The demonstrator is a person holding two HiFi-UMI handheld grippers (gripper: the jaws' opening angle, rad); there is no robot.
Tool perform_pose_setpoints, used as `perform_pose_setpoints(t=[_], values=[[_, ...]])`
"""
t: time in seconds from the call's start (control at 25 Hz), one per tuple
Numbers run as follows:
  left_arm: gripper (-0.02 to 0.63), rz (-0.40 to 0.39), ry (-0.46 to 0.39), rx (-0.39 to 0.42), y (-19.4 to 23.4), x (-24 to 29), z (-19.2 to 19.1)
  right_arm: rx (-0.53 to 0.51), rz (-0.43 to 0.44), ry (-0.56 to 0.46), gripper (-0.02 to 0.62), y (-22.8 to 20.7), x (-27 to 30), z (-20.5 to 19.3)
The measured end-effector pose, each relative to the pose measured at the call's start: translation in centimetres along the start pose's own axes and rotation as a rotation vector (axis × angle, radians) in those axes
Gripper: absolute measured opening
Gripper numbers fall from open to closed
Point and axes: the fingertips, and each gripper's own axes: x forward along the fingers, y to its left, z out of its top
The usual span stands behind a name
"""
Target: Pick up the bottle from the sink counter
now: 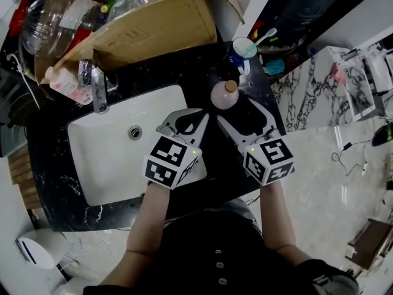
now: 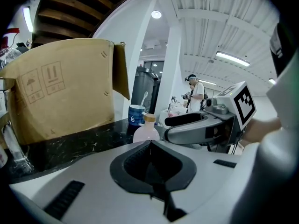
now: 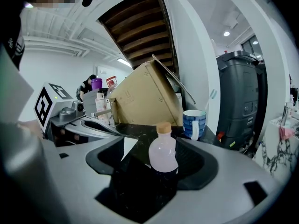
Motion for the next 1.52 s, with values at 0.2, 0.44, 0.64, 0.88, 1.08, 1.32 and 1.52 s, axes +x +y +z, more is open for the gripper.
perform_pose_setpoints(t=[0.2, 0.44, 0.64, 0.88, 1.08, 1.32, 1.52], values=[[0.018, 0.019, 0.016, -0.006, 1.3, 1.1, -0.7, -0.005, -0.006, 0.029, 0.334, -1.2, 0.9, -0.4], [0.018, 0.025, 0.01, -0.013, 2.9, 2.0, -0.6, -0.006, -0.02, 0.074, 0.353, -2.6, 2.4, -1.2], [0.018, 0.009, 0.01, -0.02, 3.7, 2.7, -0.6, -0.009, -0.01, 0.105, 0.367, -3.0, 3.7, -1.8], [0.017, 0.018, 0.002, -0.062, 4.4, 3.4, -1.1, -0.033, -0.003, 0.152, 0.38, -3.6, 5.2, -2.7], [0.018, 0.014, -0.001, -0.058, 4.3, 4.1, -1.5, -0.063, -0.002, 0.199, 0.391, -3.9, 6.1, -3.6], [0.018, 0.041, -0.005, -0.059, 4.6, 4.5, -1.7, -0.086, 0.016, 0.247, 0.4, -3.9, 7.2, -4.3], [0.018, 0.056, -0.012, -0.073, 5.0, 4.4, -1.7, -0.11, 0.028, 0.272, 0.402, -3.7, 7.8, -4.5]])
